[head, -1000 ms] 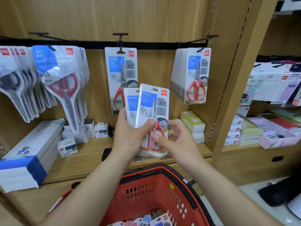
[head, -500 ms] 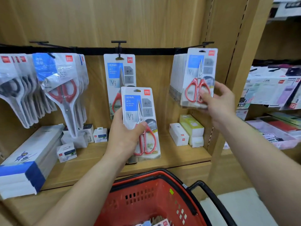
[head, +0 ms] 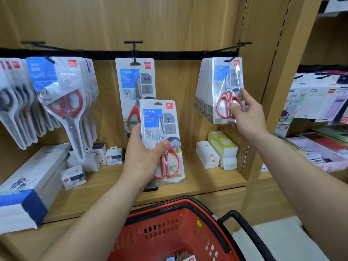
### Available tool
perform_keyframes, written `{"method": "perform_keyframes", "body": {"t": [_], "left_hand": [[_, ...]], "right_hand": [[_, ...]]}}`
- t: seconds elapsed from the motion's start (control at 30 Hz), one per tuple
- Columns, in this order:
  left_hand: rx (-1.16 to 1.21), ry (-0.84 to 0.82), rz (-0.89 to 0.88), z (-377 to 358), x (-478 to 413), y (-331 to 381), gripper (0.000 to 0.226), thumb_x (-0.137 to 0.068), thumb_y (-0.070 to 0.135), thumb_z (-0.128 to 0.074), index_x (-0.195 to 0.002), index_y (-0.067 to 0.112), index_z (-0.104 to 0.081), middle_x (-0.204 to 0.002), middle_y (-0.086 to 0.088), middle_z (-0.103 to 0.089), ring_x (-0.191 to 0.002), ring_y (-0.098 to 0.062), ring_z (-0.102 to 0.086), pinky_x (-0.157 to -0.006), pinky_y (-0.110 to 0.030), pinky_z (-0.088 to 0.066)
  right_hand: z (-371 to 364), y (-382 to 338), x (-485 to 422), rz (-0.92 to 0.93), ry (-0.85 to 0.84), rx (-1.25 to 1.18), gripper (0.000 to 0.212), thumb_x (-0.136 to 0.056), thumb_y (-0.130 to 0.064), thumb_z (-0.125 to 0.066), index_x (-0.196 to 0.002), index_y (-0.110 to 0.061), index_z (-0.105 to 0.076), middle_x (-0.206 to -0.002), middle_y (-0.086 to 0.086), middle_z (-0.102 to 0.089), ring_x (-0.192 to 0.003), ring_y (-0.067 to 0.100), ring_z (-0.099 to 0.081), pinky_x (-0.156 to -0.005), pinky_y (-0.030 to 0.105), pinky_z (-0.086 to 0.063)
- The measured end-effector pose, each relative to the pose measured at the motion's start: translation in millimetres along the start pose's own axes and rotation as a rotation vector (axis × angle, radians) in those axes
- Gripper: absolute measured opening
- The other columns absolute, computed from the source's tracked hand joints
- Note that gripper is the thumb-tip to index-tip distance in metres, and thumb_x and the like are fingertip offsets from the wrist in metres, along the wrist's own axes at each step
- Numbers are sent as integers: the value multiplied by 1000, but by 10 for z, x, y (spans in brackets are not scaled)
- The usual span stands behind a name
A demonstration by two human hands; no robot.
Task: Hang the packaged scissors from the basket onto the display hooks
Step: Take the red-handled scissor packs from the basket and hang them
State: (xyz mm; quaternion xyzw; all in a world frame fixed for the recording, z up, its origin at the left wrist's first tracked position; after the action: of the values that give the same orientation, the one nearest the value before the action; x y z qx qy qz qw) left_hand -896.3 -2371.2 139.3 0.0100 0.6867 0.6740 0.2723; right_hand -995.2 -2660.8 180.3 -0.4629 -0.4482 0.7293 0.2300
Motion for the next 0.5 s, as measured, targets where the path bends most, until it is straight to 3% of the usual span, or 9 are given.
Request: {"method": "perform_keyframes", "body": {"t": [0.1,0.2,0.3,0.37,0.43,0.5], "left_hand": [[-2,-2,-2,-41,-85,-1,50,-91,11,-78,-131,30,-54,-117,17,-70,-102,0,-70,-75,-15,-59],[-24,-16,-14,-81,-194,-15,51,-91,12,-77,-133,29,-53,-120,14,-70,-106,-5,-71,-83,-23,-61],[-31,-30,-25,-115,-284,-34,54,-91,13,-77,-136,29,-51,-123,14,-68,-106,-3,-70,-70,-12,-58],[-32,-33,-26,-126,-320,-50,54,-91,14,-77,-135,30,-51,-123,14,-68,-103,-1,-69,-67,-9,-56],[-31,-36,-22,-136,-338,-61,55,-91,15,-78,-136,31,-50,-122,15,-68,-101,1,-70,-67,-10,-56],[-39,-40,-27,-141,-340,-54,56,-91,15,-78,-136,31,-49,-120,18,-67,-99,7,-69,-65,-8,-55]], "right_hand": [[-130,92,-162,-5,1,79,58,-105,-23,-55,-158,-32,-36,-144,4,-61,-115,20,-64,-101,42,-55],[-291,151,-328,2,13,135,56,-106,-18,-54,-159,-26,-36,-153,0,-52,-133,19,-55,-108,30,-47],[-466,191,-505,-37,16,140,56,-107,-17,-52,-160,-25,-35,-157,0,-47,-139,21,-51,-111,30,-45],[-567,216,-589,-71,15,171,55,-107,-24,-50,-160,-29,-33,-152,2,-50,-131,25,-57,-107,30,-46],[-604,235,-566,-117,25,299,53,-106,-36,-48,-157,-38,-35,-138,4,-43,-110,29,-60,-97,30,-44],[-596,224,-397,-107,33,403,49,-104,-41,-48,-152,-39,-41,-136,7,-37,-115,32,-52,-98,34,-41]]}}
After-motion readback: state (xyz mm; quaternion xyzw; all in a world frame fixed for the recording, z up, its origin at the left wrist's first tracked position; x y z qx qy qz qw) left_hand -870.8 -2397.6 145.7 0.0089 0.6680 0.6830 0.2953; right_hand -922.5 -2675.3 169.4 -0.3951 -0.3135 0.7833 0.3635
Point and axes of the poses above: each hand's wrist, its own x-axis away from the middle knuckle, its own z-axis out of the back of the hand, y = z × x, the point moved 4 cm from there along -x, towards the middle knuckle
